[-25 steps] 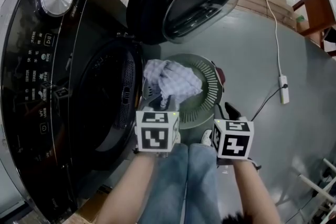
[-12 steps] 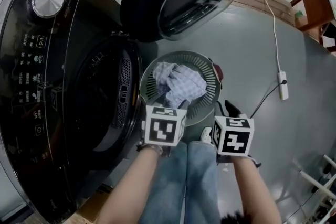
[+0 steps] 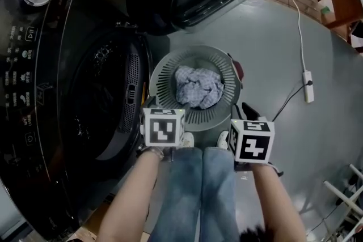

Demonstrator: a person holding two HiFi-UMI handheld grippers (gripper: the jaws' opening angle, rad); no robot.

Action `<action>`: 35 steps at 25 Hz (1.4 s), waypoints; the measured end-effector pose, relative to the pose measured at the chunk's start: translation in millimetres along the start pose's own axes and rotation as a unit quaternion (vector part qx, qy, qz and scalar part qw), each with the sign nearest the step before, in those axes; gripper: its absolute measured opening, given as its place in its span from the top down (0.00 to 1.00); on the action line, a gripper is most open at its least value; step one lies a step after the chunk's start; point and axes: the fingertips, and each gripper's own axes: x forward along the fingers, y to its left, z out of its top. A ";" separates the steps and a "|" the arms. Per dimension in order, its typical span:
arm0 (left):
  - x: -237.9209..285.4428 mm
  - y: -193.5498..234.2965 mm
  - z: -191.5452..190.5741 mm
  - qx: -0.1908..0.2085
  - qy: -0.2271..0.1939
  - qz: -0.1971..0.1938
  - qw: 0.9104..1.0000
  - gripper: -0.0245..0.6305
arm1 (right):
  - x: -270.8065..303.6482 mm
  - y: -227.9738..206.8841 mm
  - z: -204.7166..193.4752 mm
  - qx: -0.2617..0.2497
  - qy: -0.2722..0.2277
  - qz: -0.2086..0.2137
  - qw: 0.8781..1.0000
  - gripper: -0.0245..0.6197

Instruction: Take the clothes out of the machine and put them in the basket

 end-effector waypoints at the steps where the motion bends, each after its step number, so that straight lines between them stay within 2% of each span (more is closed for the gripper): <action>1: 2.1 5.0 -3.2 -0.006 0.000 0.004 1.000 0.34 | 2.7 0.8 -1.1 -0.001 0.001 0.001 1.000 0.81; 7: 8.4 42.7 -27.4 -0.034 -0.001 0.045 0.998 0.34 | 19.8 5.0 -16.3 0.001 0.012 0.003 1.000 0.84; 11: 5.4 78.9 -26.1 -0.038 -0.018 0.088 0.995 0.34 | 30.9 11.5 -19.9 -0.024 0.017 0.000 1.000 0.95; 15: -8.9 114.8 -25.6 -0.052 -0.037 0.132 0.989 0.34 | 38.5 19.0 -25.7 -0.011 0.024 0.013 1.000 0.96; 18: -25.5 152.0 -29.9 -0.066 -0.045 0.198 0.977 0.33 | 41.0 28.1 -23.8 -0.015 0.023 0.022 0.999 0.96; 21: -41.6 194.6 -41.5 -0.082 -0.034 0.285 0.954 0.30 | 39.7 37.1 -20.3 -0.026 0.021 0.027 0.999 0.96; 24: -45.2 223.4 -54.6 -0.098 -0.005 0.333 0.938 0.28 | 36.1 43.3 -20.6 -0.035 0.022 0.032 0.999 0.96; 29: -21.4 251.7 -72.1 -0.120 0.051 0.339 0.932 0.28 | 41.4 49.8 -27.4 -0.054 0.025 0.038 0.998 0.96; 33: -12.0 256.7 -70.1 -0.130 0.076 0.296 0.943 0.27 | 53.8 51.2 -38.9 -0.083 0.035 0.038 0.995 0.96; 34: -14.1 260.2 -66.5 -0.126 0.075 0.302 0.942 0.26 | 56.1 51.2 -41.3 -0.087 0.037 0.038 0.995 0.96; 35: -19.4 266.2 -64.1 -0.119 0.071 0.324 0.936 0.23 | 57.8 51.3 -43.7 -0.088 0.038 0.038 0.995 0.96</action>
